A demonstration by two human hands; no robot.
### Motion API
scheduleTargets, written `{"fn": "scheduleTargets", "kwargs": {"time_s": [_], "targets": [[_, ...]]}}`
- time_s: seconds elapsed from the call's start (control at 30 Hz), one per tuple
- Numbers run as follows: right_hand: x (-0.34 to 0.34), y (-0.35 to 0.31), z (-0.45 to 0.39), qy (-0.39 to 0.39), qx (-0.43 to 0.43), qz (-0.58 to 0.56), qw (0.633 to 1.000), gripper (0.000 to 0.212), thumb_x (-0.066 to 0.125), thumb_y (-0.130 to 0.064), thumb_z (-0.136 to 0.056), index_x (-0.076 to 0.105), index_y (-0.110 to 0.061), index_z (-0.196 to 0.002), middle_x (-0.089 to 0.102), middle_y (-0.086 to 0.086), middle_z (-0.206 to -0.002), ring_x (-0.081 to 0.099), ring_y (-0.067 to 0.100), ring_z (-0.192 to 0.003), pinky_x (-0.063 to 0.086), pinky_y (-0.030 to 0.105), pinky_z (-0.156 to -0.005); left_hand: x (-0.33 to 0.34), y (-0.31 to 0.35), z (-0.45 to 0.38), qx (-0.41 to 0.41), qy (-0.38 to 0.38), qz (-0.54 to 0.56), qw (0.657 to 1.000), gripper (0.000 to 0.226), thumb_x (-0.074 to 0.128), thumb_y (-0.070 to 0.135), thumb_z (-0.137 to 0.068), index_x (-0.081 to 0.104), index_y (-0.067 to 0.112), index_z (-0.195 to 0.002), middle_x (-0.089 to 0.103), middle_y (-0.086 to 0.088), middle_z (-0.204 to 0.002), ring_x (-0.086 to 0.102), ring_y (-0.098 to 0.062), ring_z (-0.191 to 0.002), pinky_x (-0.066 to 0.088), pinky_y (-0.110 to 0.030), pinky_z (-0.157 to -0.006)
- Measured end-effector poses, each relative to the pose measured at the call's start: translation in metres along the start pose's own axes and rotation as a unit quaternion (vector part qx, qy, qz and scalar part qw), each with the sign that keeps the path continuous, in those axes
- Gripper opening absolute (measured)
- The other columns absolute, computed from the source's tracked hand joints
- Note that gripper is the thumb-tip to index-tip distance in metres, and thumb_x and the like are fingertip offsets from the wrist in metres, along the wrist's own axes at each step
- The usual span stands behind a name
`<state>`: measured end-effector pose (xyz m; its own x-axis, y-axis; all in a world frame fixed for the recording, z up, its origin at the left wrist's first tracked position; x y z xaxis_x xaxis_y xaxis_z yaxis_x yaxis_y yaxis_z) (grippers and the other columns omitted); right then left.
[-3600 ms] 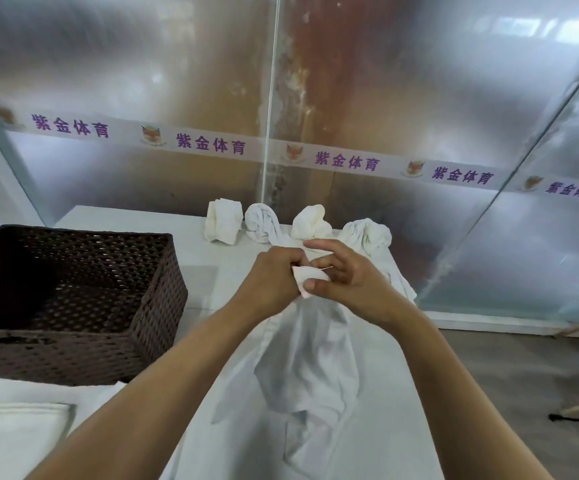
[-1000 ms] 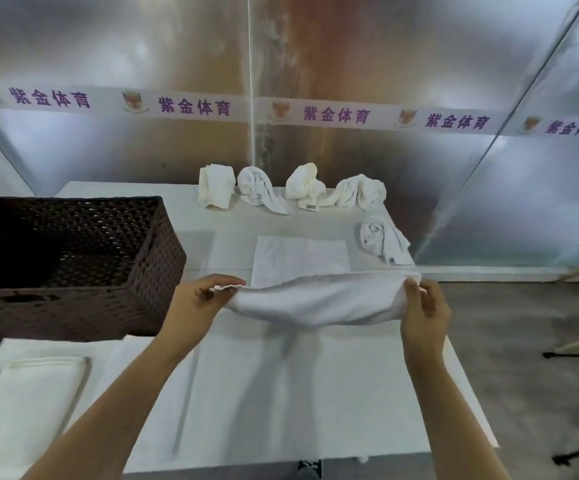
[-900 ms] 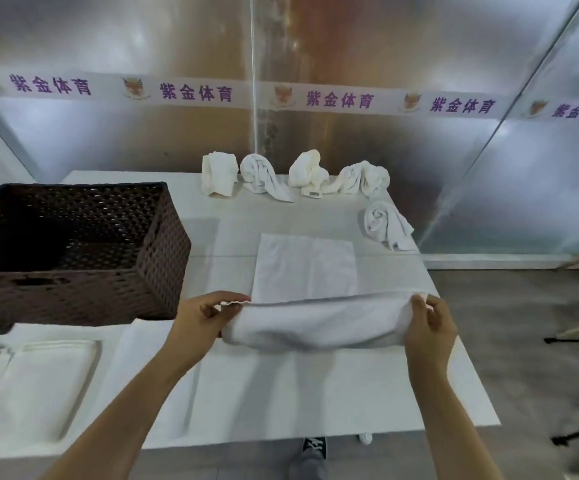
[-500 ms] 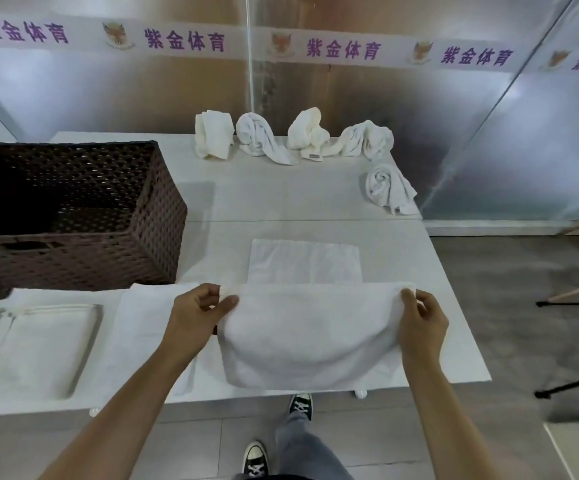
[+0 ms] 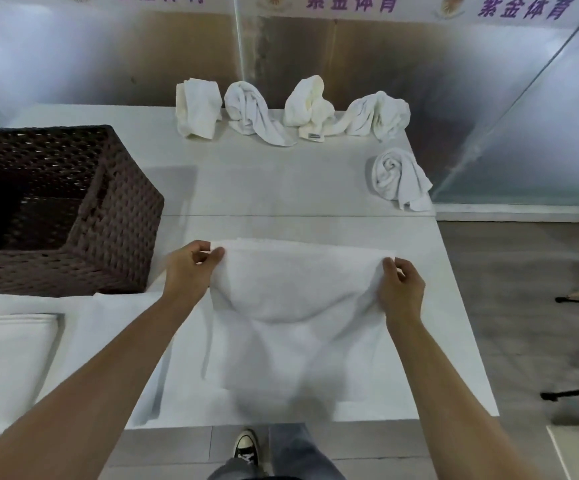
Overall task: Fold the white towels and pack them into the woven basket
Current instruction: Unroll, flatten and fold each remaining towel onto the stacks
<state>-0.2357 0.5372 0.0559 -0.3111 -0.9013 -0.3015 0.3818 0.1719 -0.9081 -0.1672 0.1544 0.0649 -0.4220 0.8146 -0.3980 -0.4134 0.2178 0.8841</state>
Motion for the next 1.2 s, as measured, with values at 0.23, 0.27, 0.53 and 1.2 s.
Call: {"fn": "scheduleTargets", "kwargs": {"time_s": [0.23,0.27,0.53,1.2], "targets": [[0.039,0.037,-0.072,-0.04,0.036,0.058,0.997,0.016,0.057,-0.029,-0.1,0.067,-0.016,-0.102,0.063,-0.002,-0.084,0.058,0.02,-0.077,0.048,0.033,-0.077,0.042,-0.013,-0.054,0.013,0.044,-0.087,0.995,0.013,0.07,0.033,-0.092,0.064,0.023,-0.095,0.065,0.007,-0.078,0.065,-0.022,-0.077,0.055,-0.039,-0.078],[0.044,0.042,-0.079,-0.045,0.041,0.068,0.996,0.016,0.057,-0.03,-0.1,0.066,-0.017,-0.104,0.064,-0.002,-0.088,0.059,0.02,-0.08,0.049,0.035,-0.079,0.046,-0.018,-0.061,0.011,0.043,-0.098,0.994,0.014,0.07,0.035,-0.092,0.064,0.023,-0.095,0.066,0.006,-0.078,0.067,-0.025,-0.081,0.055,-0.038,-0.081],[0.051,0.076,-0.091,-0.062,0.065,0.135,0.987,0.021,0.058,-0.032,-0.099,0.063,-0.018,-0.113,0.067,-0.002,-0.1,0.063,0.016,-0.082,0.051,0.034,-0.077,0.053,-0.051,-0.067,-0.03,0.036,-0.133,0.99,0.019,0.071,0.031,-0.091,0.066,0.022,-0.107,0.07,0.002,-0.095,0.067,-0.018,-0.086,0.054,-0.035,-0.082],[-0.047,0.208,0.112,-0.102,0.154,0.318,0.93,0.033,0.056,-0.034,-0.102,0.067,-0.009,-0.083,0.066,0.006,-0.075,0.062,0.023,-0.07,0.049,0.032,-0.063,0.002,-0.189,0.134,-0.223,-0.115,-0.226,0.941,0.018,0.068,0.034,-0.091,0.063,0.016,-0.09,0.069,-0.003,-0.081,0.067,-0.022,-0.075,0.048,-0.03,-0.062]]}}
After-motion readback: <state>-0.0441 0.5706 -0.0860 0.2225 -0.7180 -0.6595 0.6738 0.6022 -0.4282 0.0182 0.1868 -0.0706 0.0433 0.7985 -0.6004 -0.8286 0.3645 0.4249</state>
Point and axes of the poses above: each hand's wrist, its own z-axis away from the middle knuckle, its own x-axis out of the palm, y = z × x, the point moved 4 cm from there along -z, towards the middle knuckle
